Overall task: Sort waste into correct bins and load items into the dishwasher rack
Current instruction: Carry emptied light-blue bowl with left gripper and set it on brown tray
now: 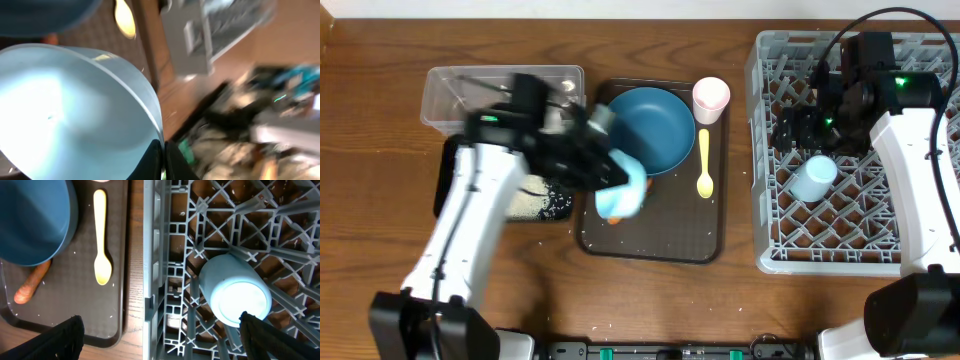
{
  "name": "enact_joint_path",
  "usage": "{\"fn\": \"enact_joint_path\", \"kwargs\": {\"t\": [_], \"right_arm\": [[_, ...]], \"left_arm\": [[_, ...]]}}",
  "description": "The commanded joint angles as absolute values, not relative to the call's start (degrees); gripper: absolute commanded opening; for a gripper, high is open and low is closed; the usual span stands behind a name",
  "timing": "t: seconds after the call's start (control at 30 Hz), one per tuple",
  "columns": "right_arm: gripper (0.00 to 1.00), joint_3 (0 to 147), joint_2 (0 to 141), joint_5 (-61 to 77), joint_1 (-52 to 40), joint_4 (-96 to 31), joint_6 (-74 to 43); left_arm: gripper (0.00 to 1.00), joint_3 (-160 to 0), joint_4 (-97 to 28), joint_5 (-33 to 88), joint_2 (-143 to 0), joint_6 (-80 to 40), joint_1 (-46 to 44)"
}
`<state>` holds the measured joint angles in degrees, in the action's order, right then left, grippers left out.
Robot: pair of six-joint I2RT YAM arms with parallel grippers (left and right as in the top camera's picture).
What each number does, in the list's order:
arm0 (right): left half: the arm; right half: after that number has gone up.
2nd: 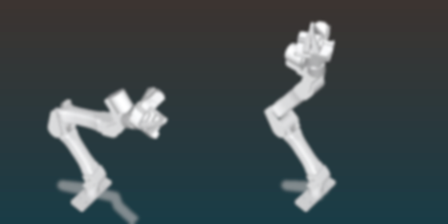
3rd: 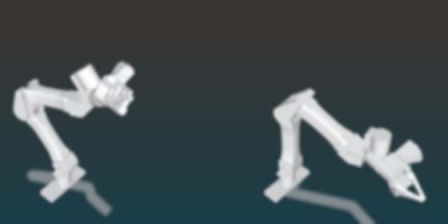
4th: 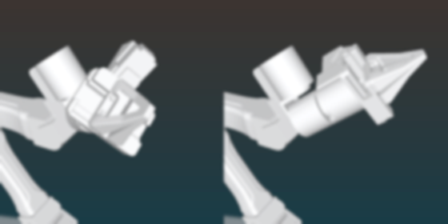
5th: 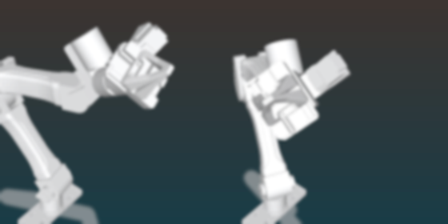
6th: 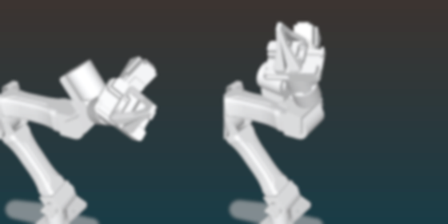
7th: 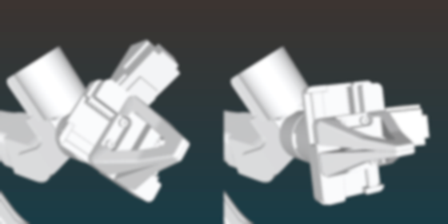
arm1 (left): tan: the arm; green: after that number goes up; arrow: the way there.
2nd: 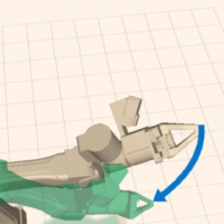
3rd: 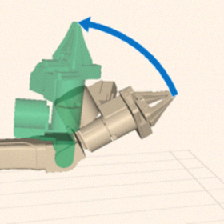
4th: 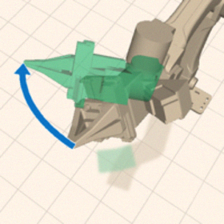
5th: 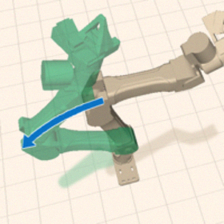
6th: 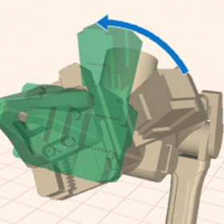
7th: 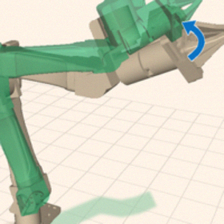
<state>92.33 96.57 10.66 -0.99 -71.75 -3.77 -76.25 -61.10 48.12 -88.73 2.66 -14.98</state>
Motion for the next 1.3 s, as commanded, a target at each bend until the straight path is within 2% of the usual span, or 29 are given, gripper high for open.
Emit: {"fn": "enact_joint_path", "kwargs": {"t": [0.0, 0.17, 0.3, 0.5, 0.73, 0.93, 1.27], "right_arm": [[0.97, 93.54, 95.57, 10.55, -0.82, -71.68, -2.90], [0.97, 93.54, 95.57, 10.55, -0.82, -72.03, -2.90], [0.97, 93.54, 95.57, 10.52, -0.82, -72.55, -2.87], [0.97, 93.54, 95.57, 10.52, -0.82, -72.60, -2.66], [0.97, 93.54, 95.57, 10.52, -0.82, -72.55, -2.46], [0.97, 93.54, 95.57, 10.52, -0.82, -72.29, -2.46], [0.97, 93.54, 95.57, 10.52, -0.82, -72.05, -2.46]], "left_arm": [[0.06, -76.49, -59.70, 32.27, -88.62, -1.54, -24.51], [0.06, -76.49, -55.61, 13.74, -91.37, -2.70, -39.18], [0.06, -76.49, -53.41, 4.93, -95.72, -2.66, -46.33], [0.06, -76.49, -50.74, 1.13, -103.24, -1.17, -52.03], [0.08, -76.49, -50.04, -0.12, -106.24, -1.17, -53.43], [0.29, -77.17, -50.30, -0.10, -105.23, -1.37, -53.45], [0.52, -81.25, -50.13, -2.63, -98.35, -5.08, -51.92]]}}
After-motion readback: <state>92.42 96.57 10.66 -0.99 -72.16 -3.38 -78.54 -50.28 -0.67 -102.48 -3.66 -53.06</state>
